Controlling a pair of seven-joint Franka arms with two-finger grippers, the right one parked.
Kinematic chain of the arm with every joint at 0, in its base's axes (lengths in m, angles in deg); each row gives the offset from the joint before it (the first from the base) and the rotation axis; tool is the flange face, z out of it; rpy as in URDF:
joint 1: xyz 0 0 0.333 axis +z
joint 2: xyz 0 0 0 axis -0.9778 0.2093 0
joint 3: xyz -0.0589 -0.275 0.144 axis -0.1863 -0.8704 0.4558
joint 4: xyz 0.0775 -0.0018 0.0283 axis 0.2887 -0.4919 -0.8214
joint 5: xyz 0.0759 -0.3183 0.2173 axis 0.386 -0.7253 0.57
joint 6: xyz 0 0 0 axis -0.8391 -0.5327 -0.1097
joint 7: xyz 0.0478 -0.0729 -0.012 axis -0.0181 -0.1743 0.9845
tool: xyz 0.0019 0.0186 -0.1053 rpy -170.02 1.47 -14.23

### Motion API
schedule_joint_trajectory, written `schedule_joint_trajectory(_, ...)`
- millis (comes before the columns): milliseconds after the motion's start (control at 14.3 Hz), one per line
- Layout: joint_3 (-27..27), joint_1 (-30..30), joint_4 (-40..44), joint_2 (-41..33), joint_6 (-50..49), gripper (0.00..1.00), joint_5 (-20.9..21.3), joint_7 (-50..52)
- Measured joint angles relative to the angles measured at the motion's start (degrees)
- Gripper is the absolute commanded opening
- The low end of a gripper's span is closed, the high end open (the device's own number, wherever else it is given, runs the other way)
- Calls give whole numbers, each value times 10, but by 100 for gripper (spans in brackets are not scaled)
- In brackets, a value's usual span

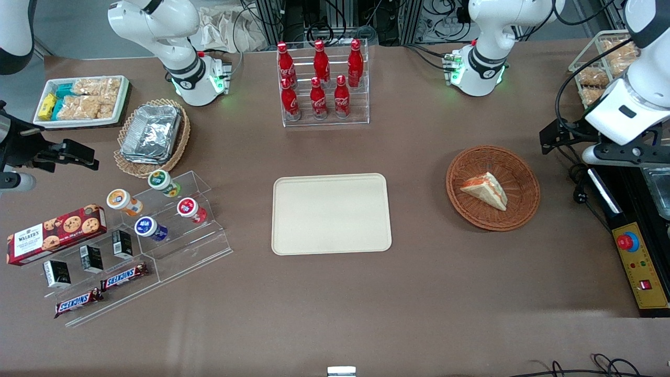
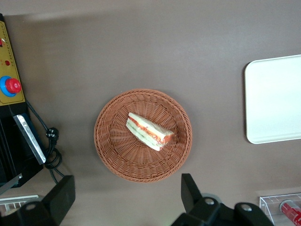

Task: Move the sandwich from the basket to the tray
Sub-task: 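Move the left gripper down over the wrapped sandwich in the wicker basket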

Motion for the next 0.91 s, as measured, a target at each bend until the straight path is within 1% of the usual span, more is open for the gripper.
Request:
schedule_joint_trajectory(210, 0, 0, 10, 9, 0, 100, 2, 1)
schedule_joint_trajectory(280, 0, 0, 11, 10, 0, 100, 6, 17)
schedule_joint_trajectory(490, 0, -2, -4, 16, 14, 100, 12, 159)
schedule_joint_trajectory(630, 1, -3, -59, 11, 70, 100, 13, 214)
schedule_joint_trajectory(910, 8, -2, -229, -17, 218, 100, 14, 350)
